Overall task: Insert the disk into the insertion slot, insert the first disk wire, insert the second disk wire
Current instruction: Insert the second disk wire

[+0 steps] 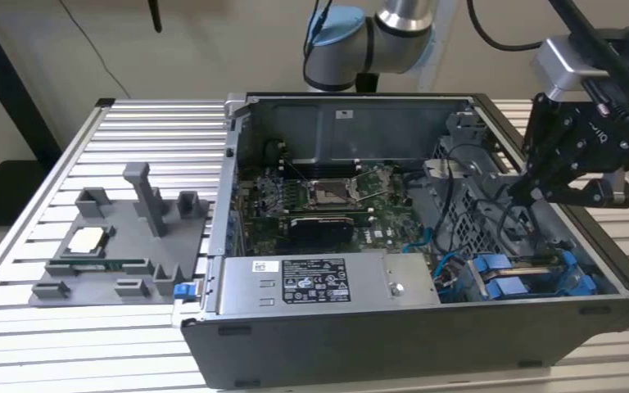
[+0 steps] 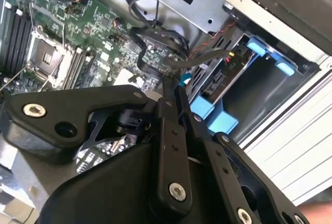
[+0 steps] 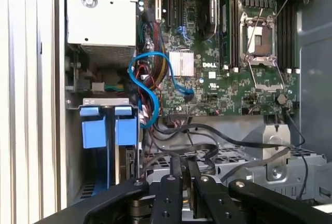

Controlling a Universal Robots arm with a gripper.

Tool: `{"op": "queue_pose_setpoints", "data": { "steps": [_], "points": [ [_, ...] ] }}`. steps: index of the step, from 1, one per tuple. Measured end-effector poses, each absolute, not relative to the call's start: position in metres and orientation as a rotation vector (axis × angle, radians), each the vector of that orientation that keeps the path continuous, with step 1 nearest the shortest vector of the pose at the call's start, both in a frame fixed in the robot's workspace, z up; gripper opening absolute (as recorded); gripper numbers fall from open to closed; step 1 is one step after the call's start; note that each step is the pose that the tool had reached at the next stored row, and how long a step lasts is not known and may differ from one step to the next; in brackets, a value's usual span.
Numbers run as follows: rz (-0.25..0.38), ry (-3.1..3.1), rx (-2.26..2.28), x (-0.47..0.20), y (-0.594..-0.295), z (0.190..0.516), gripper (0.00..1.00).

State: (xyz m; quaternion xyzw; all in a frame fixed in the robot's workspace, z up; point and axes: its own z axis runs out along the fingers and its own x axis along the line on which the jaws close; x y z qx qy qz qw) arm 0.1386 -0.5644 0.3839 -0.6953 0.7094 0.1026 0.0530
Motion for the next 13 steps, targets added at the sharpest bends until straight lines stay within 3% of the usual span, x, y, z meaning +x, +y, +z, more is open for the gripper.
{"op": "queue_pose_setpoints", "data": {
  "steps": [13],
  "points": [
    [0.309,2.164,-2.119,0.1372,-0.5664,0.3815,0.16]
  ]
}}
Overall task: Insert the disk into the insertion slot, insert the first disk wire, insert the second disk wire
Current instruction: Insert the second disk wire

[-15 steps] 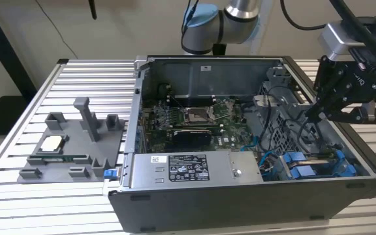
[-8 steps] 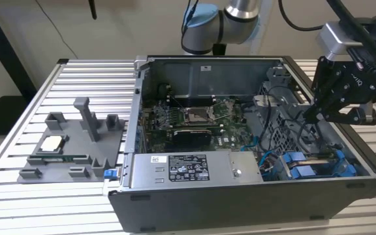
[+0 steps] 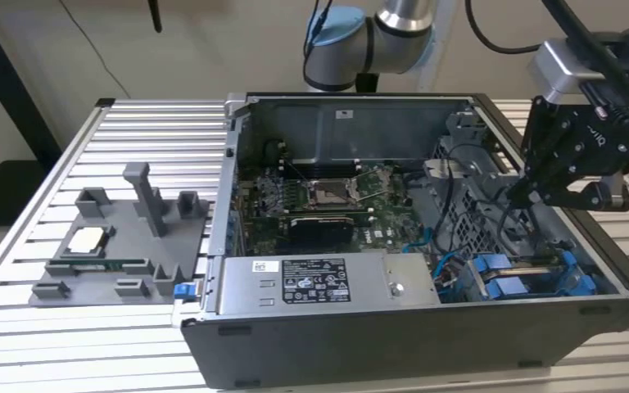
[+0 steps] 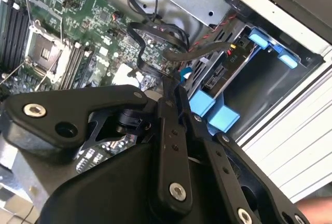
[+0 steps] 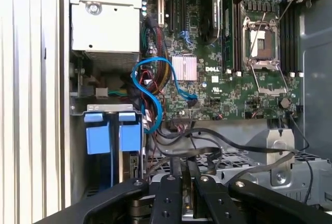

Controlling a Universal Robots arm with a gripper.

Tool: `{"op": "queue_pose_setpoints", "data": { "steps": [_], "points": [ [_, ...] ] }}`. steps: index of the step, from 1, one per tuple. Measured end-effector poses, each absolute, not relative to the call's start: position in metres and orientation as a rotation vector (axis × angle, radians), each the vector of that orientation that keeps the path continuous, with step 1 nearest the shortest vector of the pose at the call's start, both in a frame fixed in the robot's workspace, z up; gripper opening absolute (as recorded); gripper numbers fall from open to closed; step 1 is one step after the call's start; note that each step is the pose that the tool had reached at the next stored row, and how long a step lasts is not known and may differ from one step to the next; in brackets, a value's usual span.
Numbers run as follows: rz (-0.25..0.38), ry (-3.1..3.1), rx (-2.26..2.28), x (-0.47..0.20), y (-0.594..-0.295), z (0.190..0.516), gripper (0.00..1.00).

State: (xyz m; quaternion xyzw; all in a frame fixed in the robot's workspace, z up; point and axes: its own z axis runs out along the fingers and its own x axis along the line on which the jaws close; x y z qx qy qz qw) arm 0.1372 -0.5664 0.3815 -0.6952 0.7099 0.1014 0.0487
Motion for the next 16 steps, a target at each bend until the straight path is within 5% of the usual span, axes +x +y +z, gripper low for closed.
{"op": "queue_pose_setpoints", "data": {
  "steps": [16],
  "points": [
    [0.307,2.171,-2.124,0.1372,-0.5736,0.3712,0.16]
  ]
}}
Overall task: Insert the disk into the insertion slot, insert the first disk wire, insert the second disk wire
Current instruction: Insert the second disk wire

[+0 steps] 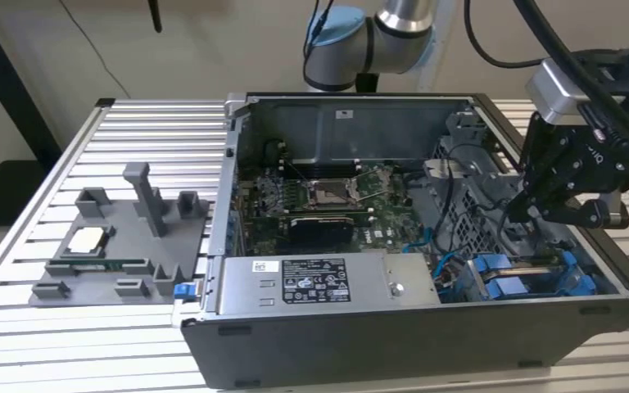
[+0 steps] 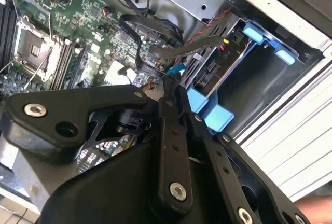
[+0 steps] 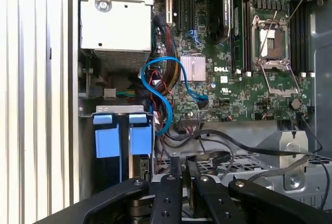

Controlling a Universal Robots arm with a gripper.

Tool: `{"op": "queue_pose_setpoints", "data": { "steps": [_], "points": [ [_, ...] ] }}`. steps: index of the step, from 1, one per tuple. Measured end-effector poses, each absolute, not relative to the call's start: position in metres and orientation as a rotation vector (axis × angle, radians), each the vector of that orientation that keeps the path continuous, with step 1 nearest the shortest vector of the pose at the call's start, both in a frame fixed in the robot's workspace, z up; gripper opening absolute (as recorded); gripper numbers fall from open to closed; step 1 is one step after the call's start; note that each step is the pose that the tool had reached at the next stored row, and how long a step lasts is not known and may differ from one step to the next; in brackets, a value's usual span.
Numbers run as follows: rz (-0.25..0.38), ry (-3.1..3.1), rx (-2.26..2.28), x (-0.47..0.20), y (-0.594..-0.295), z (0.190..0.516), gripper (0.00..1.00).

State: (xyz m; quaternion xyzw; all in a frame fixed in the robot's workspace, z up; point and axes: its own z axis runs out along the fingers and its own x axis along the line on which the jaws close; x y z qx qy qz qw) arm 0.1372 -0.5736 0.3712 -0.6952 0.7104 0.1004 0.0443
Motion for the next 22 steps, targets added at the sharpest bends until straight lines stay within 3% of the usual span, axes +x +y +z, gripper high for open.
{"op": "queue_pose_setpoints", "data": {
  "steps": [8,22],
  "points": [
    [0.264,2.199,-2.148,0.1372,-0.5737,0.3691,0.16],
    [0.264,2.199,-2.148,0.1372,-0.5737,0.3629,0.16]
  ]
}}
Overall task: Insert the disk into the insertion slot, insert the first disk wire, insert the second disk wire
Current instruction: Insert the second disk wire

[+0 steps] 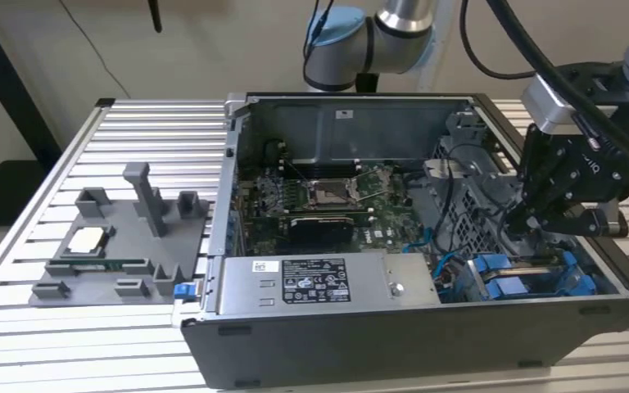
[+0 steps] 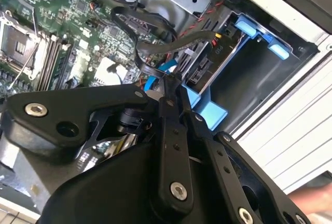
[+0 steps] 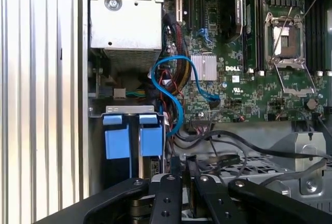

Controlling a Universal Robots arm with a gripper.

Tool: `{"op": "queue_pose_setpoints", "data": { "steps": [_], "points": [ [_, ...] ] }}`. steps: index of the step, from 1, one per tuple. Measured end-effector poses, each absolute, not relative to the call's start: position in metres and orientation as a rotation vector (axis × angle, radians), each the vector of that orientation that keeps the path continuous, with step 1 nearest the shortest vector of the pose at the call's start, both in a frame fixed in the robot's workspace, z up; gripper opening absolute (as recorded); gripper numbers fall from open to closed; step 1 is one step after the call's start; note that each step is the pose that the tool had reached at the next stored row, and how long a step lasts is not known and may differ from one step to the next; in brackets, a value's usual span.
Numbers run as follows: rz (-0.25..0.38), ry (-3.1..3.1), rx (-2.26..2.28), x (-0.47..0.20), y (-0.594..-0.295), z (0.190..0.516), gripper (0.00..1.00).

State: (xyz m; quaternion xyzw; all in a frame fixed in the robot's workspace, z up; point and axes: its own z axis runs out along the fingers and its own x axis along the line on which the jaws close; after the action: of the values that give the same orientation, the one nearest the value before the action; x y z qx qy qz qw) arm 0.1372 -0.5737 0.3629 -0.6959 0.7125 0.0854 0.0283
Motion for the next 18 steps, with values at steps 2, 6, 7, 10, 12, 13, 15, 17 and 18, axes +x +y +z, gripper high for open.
{"op": "queue_pose_setpoints", "data": {
  "steps": [2,6,7,10,12,13,15,17,18],
  "points": [
    [0.264,2.199,-2.148,0.137,-0.574,0.361,0.16],
    [0.263,2.199,-2.148,0.137,-0.575,0.358,0.16],
    [0.263,2.199,-2.148,0.137,-0.576,0.358,0.16],
    [0.263,2.199,-2.148,0.137,-0.578,0.357,0.16],
    [0.264,2.199,-2.148,0.137,-0.58,0.357,0.16],
    [0.263,2.199,-2.148,0.137,-0.581,0.357,0.16],
    [0.264,2.199,-2.148,0.137,-0.582,0.356,0.16],
    [0.264,2.199,-2.148,0.138,-0.584,0.356,0.16],
    [0.264,2.199,-2.148,0.138,-0.585,0.355,0.16]
  ]
}}
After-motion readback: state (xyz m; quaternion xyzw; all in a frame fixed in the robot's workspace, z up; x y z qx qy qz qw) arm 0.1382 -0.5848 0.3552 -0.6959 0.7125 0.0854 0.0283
